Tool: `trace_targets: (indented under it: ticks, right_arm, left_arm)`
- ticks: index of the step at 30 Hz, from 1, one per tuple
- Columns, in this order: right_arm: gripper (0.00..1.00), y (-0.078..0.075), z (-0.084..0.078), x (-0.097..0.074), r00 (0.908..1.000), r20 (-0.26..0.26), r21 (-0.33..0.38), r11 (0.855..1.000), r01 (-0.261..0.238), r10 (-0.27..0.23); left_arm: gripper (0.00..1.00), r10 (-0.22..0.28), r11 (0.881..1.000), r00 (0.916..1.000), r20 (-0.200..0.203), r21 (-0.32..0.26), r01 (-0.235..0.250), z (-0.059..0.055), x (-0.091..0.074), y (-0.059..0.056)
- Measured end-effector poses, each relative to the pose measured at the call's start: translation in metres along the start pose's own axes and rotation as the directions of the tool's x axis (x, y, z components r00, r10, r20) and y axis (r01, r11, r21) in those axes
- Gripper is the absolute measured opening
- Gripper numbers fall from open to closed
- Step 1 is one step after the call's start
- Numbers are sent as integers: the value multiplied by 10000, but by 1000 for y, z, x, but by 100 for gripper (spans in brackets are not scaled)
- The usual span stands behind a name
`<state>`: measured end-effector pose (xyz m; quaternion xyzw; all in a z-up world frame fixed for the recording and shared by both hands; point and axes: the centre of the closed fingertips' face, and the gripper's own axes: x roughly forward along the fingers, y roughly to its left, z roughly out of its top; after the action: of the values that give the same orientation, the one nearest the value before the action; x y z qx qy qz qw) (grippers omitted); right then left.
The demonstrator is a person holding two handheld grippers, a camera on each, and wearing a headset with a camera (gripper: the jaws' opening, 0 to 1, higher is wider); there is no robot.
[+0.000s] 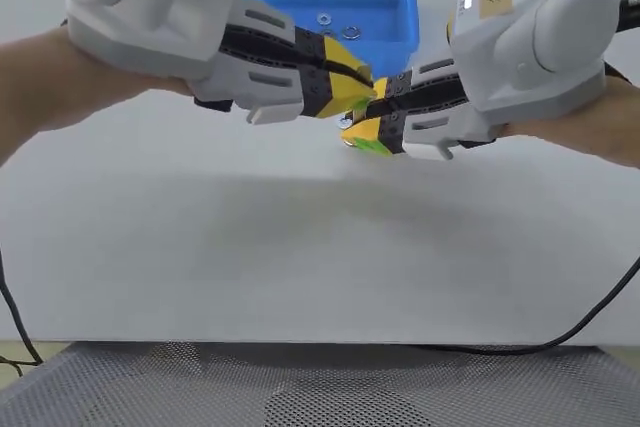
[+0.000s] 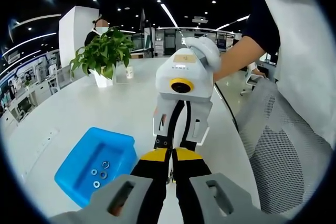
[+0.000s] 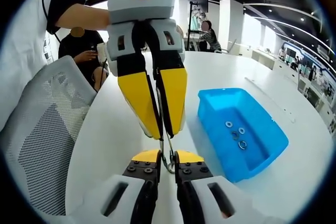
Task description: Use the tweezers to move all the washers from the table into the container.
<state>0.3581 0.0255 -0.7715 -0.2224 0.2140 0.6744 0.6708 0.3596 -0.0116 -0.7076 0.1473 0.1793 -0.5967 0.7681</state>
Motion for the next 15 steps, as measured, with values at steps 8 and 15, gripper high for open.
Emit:
trace_targets:
  ticks: [8, 15]
  right_arm:
    - [12, 2, -1, 1, 10000, -16, 66, 10000, -37, 37]
    - [13, 2, -2, 2, 10000, -20, 57, 10000, -18, 18]
  left_arm:
    - [6, -56, 10000, 10000, -71, -11, 56, -1, 1, -1]
    - [6, -23, 9999, 9999, -166, 110, 25, -2, 3, -2]
